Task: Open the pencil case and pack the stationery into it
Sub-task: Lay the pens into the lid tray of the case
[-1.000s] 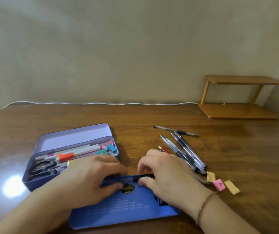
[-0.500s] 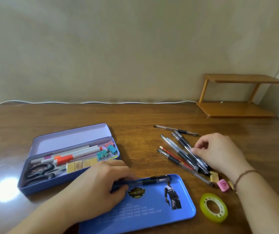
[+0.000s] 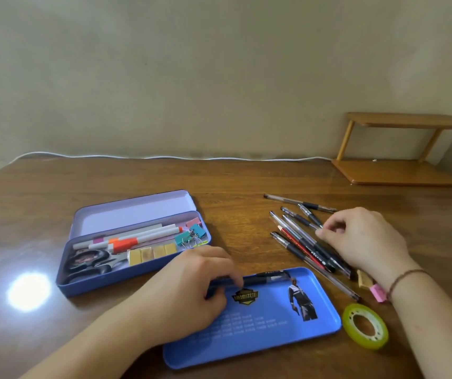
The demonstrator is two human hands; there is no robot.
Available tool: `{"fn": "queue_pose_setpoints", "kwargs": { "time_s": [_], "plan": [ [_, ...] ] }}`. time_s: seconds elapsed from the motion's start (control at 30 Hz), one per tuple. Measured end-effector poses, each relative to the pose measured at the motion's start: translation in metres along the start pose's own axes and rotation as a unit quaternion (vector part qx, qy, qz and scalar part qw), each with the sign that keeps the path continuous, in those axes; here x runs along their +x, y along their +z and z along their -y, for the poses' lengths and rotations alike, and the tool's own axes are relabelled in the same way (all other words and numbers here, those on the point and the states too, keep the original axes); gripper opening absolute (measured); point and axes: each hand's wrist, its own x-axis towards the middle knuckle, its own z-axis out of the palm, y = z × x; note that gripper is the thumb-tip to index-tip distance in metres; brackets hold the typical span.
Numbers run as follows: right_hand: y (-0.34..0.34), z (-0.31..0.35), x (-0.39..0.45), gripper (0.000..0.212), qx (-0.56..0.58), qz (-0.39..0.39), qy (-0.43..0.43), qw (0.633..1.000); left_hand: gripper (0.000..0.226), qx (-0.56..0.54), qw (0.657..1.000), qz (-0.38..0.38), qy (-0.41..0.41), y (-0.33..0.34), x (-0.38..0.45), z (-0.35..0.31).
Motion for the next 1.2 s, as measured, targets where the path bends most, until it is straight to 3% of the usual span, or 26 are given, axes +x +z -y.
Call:
{"fn": "queue_pose_setpoints", "kwargs": {
  "time_s": [0.2,0.37,0.43,0.6,0.8,0.93,1.07,1.2],
  "plan": [
    [-0.023,0.010,-0.018,0.002,0.150,-0.057,-0.135,0.978,0.030,-0.022,0.997,-0.039,-0.057,-0.001,0.002,0.004],
    [-0.024,0.019,-0.031,0.009,0.179,-0.007,-0.250,0.952,0.028,-0.048,0.992,-0.037,-0.114,0.000,0.003,0.005],
    [-0.022,0.016,-0.030,0.013,0.171,0.009,-0.262,0.950,0.024,-0.059,0.990,-0.036,-0.127,0.000,0.003,0.002],
    [-0.021,0.013,-0.028,0.021,0.172,-0.041,-0.271,0.946,0.034,-0.082,0.987,-0.015,-0.139,-0.003,0.002,0.002],
    [-0.024,0.007,-0.025,0.015,0.169,-0.036,-0.276,0.945,0.036,-0.099,0.985,-0.012,-0.140,-0.003,0.003,0.006],
    [-0.029,0.002,-0.024,0.009,0.177,0.018,-0.297,0.938,0.030,-0.171,0.974,-0.027,-0.145,-0.011,0.002,0.010],
    [-0.022,0.014,-0.031,0.006,0.182,0.119,-0.351,0.911,0.041,-0.249,0.951,-0.065,-0.173,-0.023,0.000,0.016],
    [-0.005,0.029,-0.040,0.010,0.115,0.146,-0.390,0.902,0.025,-0.176,0.973,-0.033,-0.143,-0.023,-0.002,0.011]
  ]
}}
